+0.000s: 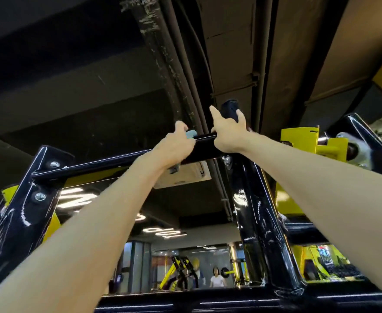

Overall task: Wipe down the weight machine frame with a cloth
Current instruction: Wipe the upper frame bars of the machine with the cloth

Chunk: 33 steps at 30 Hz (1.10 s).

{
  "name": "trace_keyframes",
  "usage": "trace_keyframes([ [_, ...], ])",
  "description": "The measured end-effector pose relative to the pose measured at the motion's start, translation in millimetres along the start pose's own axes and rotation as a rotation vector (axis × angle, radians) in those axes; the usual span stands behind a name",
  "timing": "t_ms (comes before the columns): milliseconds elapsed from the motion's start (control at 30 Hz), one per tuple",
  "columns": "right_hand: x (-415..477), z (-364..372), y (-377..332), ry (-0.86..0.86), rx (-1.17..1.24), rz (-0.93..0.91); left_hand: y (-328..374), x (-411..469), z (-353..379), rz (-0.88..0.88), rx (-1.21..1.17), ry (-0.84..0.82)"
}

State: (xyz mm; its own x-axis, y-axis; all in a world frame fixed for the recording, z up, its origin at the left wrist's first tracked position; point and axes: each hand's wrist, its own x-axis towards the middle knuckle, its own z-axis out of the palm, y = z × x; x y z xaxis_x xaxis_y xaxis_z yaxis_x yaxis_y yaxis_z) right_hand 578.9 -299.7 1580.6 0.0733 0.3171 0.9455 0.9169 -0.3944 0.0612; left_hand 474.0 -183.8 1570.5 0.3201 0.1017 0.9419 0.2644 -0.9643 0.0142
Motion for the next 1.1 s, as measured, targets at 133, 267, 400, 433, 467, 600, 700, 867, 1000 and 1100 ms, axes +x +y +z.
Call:
trace_keyframes([
  [133,-6.0,-2.3,-2.0,-0.004,0.040,-0.052,-28.1,10.8,-16.5,0.019,-0.236,-0.098],
  [267,-6.6,-1.4,4.6,0.004,0.175,-0.046,-9.4,10.2,22.7,0.097,-0.189,0.075],
  [400,-13.1,1.2,7.0,0.060,0.238,-0.077,20.7,14.6,41.4,0.373,0.083,0.227],
  [433,-16.5,1.2,6.5,0.063,0.258,-0.089,10.3,13.4,34.6,0.381,0.155,0.235],
  [467,-19.4,1.3,6.2,0.058,0.286,-0.102,-7.5,11.6,27.5,0.368,0.215,0.229],
  [600,-26.6,-1.6,5.0,0.064,0.413,-0.151,-78.7,-12.7,0.5,0.158,0.274,0.295],
  [700,-25.8,-4.1,5.2,0.080,0.430,-0.141,-44.7,-5.3,13.8,0.157,0.384,0.335],
  [867,-9.8,15.8,-12.2,0.250,0.185,-0.075,-7.9,13.5,31.6,0.314,0.328,0.330],
  [1000,1.0,40.0,-54.8,0.262,0.046,-0.041,-78.7,-2.3,10.6,0.373,0.240,0.376],
  [1100,6.4,53.4,-90.7,0.204,0.034,-0.088,-146.3,-12.1,-8.0,0.320,0.237,0.423],
])
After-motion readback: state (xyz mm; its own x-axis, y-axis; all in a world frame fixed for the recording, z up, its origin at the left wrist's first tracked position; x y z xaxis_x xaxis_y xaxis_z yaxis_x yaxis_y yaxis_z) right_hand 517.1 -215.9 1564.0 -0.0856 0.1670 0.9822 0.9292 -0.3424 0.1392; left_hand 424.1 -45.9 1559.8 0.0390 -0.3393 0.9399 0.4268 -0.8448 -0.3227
